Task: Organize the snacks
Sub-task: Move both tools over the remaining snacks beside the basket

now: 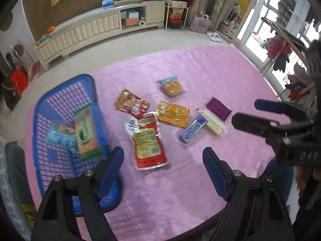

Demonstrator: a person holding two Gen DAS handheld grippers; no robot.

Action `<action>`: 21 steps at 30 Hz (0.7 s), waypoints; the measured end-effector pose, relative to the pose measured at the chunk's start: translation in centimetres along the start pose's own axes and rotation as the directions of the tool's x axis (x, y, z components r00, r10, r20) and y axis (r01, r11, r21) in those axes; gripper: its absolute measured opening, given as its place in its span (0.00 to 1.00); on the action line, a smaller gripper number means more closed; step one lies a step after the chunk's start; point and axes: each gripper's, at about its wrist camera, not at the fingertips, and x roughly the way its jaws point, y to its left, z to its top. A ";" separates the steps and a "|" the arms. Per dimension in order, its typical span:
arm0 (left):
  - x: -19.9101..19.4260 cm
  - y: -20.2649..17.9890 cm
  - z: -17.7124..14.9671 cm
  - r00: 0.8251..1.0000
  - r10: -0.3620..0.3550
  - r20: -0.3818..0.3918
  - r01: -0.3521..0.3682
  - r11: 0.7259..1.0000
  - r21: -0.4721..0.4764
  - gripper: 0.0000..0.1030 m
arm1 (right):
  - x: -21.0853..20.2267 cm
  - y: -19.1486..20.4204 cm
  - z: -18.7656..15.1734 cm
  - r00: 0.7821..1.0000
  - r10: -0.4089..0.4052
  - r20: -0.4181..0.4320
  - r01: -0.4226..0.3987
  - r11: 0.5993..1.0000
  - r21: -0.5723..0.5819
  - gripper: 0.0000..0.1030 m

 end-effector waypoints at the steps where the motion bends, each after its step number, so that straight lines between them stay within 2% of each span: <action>1: 0.2 -0.2 0.1 1.000 -0.004 -0.005 0.004 1.000 -0.008 0.77 | 0.0 -0.3 -0.1 1.000 0.002 -0.005 -0.002 1.000 0.001 0.88; 11: 4.0 -1.7 0.5 0.994 -0.008 -0.112 -0.001 0.997 -0.074 0.77 | 1.5 -3.5 -1.2 0.999 0.017 -0.051 -0.016 1.000 0.021 0.90; 21: 8.7 -1.5 0.5 0.980 0.055 -0.192 -0.072 0.994 -0.085 0.77 | 4.7 -5.9 -2.2 0.995 0.026 -0.093 -0.023 0.999 0.035 0.91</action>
